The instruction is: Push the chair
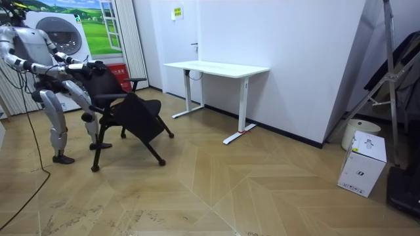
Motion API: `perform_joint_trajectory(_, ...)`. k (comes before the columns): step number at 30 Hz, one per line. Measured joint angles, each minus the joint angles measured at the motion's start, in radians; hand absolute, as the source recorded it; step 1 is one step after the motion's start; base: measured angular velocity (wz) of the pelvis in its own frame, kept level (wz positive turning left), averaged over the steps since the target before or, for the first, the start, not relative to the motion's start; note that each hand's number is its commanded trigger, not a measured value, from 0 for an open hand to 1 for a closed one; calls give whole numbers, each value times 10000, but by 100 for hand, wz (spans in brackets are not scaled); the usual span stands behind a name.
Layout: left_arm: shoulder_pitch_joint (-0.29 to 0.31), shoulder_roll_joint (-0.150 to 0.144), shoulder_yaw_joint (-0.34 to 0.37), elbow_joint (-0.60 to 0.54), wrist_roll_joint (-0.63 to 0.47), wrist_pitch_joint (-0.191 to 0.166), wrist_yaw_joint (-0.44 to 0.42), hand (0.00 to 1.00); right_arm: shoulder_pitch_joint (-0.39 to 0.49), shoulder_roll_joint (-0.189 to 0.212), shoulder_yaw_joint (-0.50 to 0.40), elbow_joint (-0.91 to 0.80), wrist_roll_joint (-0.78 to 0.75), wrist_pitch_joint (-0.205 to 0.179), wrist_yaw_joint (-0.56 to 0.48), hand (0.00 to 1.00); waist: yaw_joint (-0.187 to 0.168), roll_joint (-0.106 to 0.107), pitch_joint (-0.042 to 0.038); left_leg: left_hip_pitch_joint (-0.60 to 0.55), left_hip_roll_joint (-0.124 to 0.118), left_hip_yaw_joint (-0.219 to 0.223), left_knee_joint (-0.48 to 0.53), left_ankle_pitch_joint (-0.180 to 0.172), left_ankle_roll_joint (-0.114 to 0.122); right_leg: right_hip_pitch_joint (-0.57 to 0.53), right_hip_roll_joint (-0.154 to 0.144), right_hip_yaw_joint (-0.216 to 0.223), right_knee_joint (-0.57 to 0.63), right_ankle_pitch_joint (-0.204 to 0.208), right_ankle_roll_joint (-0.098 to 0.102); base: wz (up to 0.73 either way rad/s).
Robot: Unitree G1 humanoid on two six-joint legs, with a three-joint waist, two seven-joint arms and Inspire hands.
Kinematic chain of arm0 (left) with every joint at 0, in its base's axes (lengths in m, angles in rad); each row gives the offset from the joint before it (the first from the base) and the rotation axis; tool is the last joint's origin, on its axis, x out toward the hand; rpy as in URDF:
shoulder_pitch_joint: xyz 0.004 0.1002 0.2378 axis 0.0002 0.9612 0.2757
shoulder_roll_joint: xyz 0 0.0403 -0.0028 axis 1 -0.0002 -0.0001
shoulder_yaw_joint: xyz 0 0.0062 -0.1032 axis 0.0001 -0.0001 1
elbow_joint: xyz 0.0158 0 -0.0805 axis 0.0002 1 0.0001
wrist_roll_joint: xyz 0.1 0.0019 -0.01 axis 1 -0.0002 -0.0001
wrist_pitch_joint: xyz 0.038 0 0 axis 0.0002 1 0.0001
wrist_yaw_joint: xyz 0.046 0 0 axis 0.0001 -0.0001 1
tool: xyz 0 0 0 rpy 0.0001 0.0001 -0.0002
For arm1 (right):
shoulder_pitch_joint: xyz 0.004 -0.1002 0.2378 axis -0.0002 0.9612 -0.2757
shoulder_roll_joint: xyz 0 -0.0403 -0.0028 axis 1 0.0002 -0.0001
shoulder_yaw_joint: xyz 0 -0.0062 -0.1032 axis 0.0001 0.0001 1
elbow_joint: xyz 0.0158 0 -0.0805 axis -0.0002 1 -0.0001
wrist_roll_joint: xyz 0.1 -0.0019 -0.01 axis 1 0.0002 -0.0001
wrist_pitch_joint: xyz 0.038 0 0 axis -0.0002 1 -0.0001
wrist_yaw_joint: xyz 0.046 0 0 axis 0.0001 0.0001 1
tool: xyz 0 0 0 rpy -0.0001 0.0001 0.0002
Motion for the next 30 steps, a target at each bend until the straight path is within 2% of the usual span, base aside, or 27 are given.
perform_joint_trajectory(2, -15, 11, 1, -59, 0, 6, 29, 100, -3, -4, -1, 35, -17, -1, -140, 100, -11, -47, 0, 7, -127, 6, 7, -110, 71, 84, -136, -34, -118, -25, 74, 0)
perform_joint_trajectory(4, -13, 9, 2, -97, -11, 4, 28, 100, -15, -47, 0, 38, -42, -6, -238, 100, 16, -97, 3, 97, -242, 218, 39, -282, 159, 151, -329, 5, -106, -95, 186, -5)
perform_joint_trajectory(7, -51, -14, 7, -98, -90, 9, 0, 100, -98, -114, 4, -47, -81, -8, -228, 100, 199, -297, -10, 351, -634, 433, 27, -643, 352, 167, -876, 144, 315, -387, 432, -19)
perform_joint_trajectory(8, -89, -35, 6, -88, -145, 9, -31, 100, -122, -165, 1, -53, -80, -3, -213, 100, 202, -359, -9, 418, -780, 475, 127, -831, 442, -33, -1126, 70, 1076, -500, 551, -10)
perform_joint_trajectory(9, -152, -47, 5, -42, -220, 3, -64, 100, -191, -219, 3, -67, -78, -4, -189, 100, 187, -325, 29, 481, -879, 545, 320, -1034, 530, -489, -1456, 26, 2499, -390, 663, -7)
perform_joint_trajectory(10, -176, -67, 5, -20, -239, 7, -86, 100, -226, -249, 7, -70, -78, -5, -169, 100, 191, -274, 86, 516, -879, 578, 446, -1124, 543, -743, -1581, 98, 3145, -179, 653, -7)
perform_joint_trajectory(12, -172, -91, 5, 83, -246, -9, -96, 100, -205, -203, 6, -34, -46, -3, 0, 100, 109, -52, 163, 769, -835, 504, 772, -1575, 603, -1470, -1722, 432, 5027, 1063, 477, 0)
perform_joint_trajectory(13, -171, -87, 5, 84, -246, -8, -107, 100, -196, -192, 7, -30, -42, -3, 8, 100, 98, -22, 179, 874, -833, 492, 781, -1652, 636, -1655, -1726, 548, 5345, 1410, 470, 5)
perform_joint_trajectory(14, -158, -80, 4, 121, -245, -39, -111, 100, -154, -151, 7, 52, -46, -2, -7, 100, 40, 60, 199, 1063, -849, 420, 726, -1805, 747, -1933, -1743, 669, 5877, 2119, 449, 5)
perform_joint_trajectory(15, -157, -63, 5, 125, -245, -54, -114, 100, -149, -132, 5, 60, -50, 1, -15, 100, -38, 159, 184, 1164, -851, 284, 704, -1919, 822, -2201, -1682, 780, 6253, 2481, 395, 0)
perform_joint_trajectory(16, -158, -53, 7, 122, -245, -87, -92, 100, -160, -128, 5, 56, -64, 1, -19, 100, -19, 204, 187, 1193, -847, 230, 691, -1968, 849, -2411, -1582, 871, 6390, 2391, 423, -4)
perform_joint_trajectory(17, -158, -9, 7, 128, -245, -115, -40, 100, -173, -111, 14, 55, -82, 1, -35, 100, -10, 298, 217, 1312, -846, 98, 602, -2020, 867, -2820, -1380, 877, 6461, 2022, 465, 0)
perform_joint_trajectory(18, -157, -14, 7, 170, -244, -169, -32, 100, -121, -113, 20, 49, -86, 1, -66, 100, -45, 419, 243, 1451, -844, -183, 512, -2054, 874, -3253, -1022, 807, 6197, 1693, 454, 9)
perform_joint_trajectory(19, -155, 9, 6, 178, -238, -199, -25, 100, -80, -99, 21, 42, -92, 1, -95, 100, -77, 436, 248, 1516, -847, -317, 461, -2070, 869, -3475, -831, 780, 5980, 1601, 423, 34)
perform_joint_trajectory(21, -144, 130, -2, 229, -231, -337, 36, 100, 66, -56, 36, -46, -90, -11, -127, 100, -311, 420, 240, 1753, -853, -747, 390, -2189, 855, -4265, -162, 810, 4237, 1548, 436, 51)
perform_joint_trajectory(22, -138, 138, -3, 238, -231, -364, 43, 100, 116, -55, 35, -75, -90, -11, -129, 100, -338, 413, 235, 1801, -866, -842, 398, -2245, 832, -4398, -30, 798, 3659, 1582, 429, 53)
perform_joint_trajectory(23, -97, 156, -6, 250, -217, -402, 53, 100, 198, -57, 35, -109, -94, -27, -139, 100, -425, 406, 232, 1965, -881, -1070, 401, -2386, 766, -4519, 188, 790, 2275, 1786, 317, 61)
perform_joint_trajectory(24, 12, 179, -7, 234, -214, -409, 74, 100, 229, -40, 32, -48, -132, -134, -116, 100, -658, 355, 187, 2147, -944, -1404, 403, -2556, 646, -4475, 341, 839, 1037, 2083, 266, 70)
perform_joint_trajectory(25, 36, 178, -8, 227, -204, -411, 82, 100, 246, -45, 33, -35, -131, -165, -117, 100, -760, 296, 174, 2246, -1012, -1569, 401, -2621, 616, -4428, 317, 825, 528, 2238, 223, 83)
perform_joint_trajectory(26, 53, 154, -13, 249, -205, -407, 89, 100, 249, -81, 33, -17, -124, -213, -113, 100, -906, 219, 164, 2466, -1055, -1749, 443, -2809, 565, -4315, 256, 843, -102, 2627, 97, 63)
perform_joint_trajectory(27, 65, 93, -10, 296, -205, -396, 101, 100, 242, -140, 32, 1, -125, -242, -104, 100, -863, 241, 125, 2673, -1002, -1869, 519, -3051, 457, -4178, 304, 834, -83, 3077, 8, 47)
perform_joint_trajectory(28, 61, 85, -4, 292, -210, -393, 133, 100, 198, -149, 27, -2, -125, -244, -94, 100, -832, 214, 97, 2719, -974, -1966, 588, -3180, 374, -4150, 360, 815, -8, 3199, -77, 25)
perform_joint_trajectory(29, 34, 72, -3, 308, -217, -360, 229, 100, 77, -152, 17, -27, -117, -244, -28, 100, -821, 291, 51, 2806, -799, -2112, 738, -3430, 218, -4042, 527, 718, 137, 3220, -157, 30)
perform_joint_trajectory(30, 6, 25, -3, 324, -216, -279, 226, 100, -23, -152, 3, 43, -96, -247, 41, 100, -827, 404, 50, 2988, -555, -2261, 788, -3643, 80, -3858, 713, 507, 224, 3097, -350, 33)
